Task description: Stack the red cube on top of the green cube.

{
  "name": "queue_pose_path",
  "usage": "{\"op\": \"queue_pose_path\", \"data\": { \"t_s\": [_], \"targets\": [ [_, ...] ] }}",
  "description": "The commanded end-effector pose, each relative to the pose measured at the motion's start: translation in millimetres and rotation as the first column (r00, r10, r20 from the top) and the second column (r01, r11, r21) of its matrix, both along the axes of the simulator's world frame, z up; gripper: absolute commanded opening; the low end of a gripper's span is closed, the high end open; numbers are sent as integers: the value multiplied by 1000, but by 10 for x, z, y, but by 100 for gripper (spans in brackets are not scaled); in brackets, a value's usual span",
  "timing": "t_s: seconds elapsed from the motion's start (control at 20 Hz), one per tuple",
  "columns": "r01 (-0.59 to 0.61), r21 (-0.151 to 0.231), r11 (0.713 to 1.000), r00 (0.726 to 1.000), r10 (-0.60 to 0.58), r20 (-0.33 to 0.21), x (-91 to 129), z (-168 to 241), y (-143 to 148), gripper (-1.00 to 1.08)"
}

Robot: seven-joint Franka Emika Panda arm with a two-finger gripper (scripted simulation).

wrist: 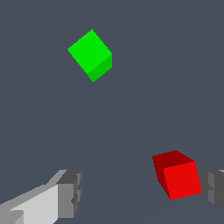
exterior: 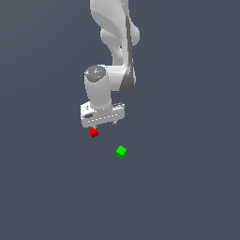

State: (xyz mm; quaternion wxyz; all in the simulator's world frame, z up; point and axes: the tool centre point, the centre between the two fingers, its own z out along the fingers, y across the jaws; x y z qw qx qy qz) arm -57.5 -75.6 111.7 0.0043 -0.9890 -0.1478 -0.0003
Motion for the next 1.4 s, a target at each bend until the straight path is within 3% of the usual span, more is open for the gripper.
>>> {"op": "queue_pose_path", "data": {
  "t_s": [0.0,0.65,1.35],
  "targets": [
    [-45,-1,999,999,45,0,-55,-77,-132,100],
    [-207,-7,978,978,207,1,-177,-369,-656,100],
    [-231,-8,973,973,231,0,-180,-496,-744,100]
  ]
}}
